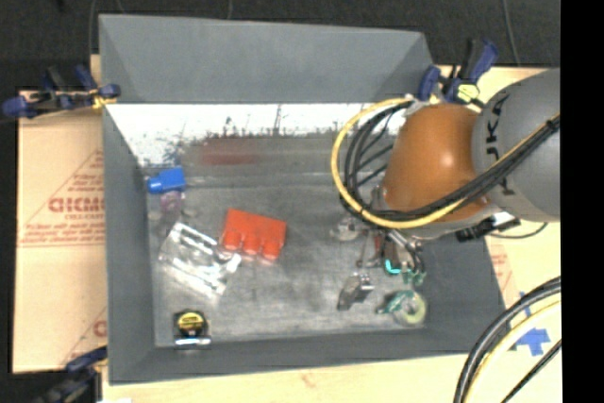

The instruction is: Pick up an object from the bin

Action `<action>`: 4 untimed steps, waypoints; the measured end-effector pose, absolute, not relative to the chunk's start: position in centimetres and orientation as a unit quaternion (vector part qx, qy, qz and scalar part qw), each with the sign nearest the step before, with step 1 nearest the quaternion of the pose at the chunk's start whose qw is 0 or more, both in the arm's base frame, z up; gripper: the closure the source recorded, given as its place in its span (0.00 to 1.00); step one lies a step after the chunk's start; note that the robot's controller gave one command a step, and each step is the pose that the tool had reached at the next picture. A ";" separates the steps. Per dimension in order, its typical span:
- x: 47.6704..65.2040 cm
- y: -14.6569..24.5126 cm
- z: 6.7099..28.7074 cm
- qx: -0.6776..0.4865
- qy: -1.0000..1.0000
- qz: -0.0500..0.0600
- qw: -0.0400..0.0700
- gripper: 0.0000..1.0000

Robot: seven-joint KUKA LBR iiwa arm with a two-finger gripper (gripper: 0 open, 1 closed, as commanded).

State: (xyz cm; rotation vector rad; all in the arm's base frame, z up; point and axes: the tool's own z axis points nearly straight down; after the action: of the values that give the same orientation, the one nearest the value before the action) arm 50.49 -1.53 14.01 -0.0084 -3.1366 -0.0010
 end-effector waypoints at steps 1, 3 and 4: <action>54.5 5.4 8.4 0.079 -0.997 -0.001 -0.001 0.00; 64.1 13.8 13.4 0.149 -0.989 -0.002 -0.008 0.00; 63.8 13.8 8.6 0.254 -0.967 0.001 -0.001 0.00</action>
Offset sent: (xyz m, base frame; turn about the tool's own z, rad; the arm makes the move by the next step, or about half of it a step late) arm 0.0393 0.0685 -0.0556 -0.1661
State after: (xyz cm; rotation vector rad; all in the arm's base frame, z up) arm 63.78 13.76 8.63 0.7988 -3.0400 0.0023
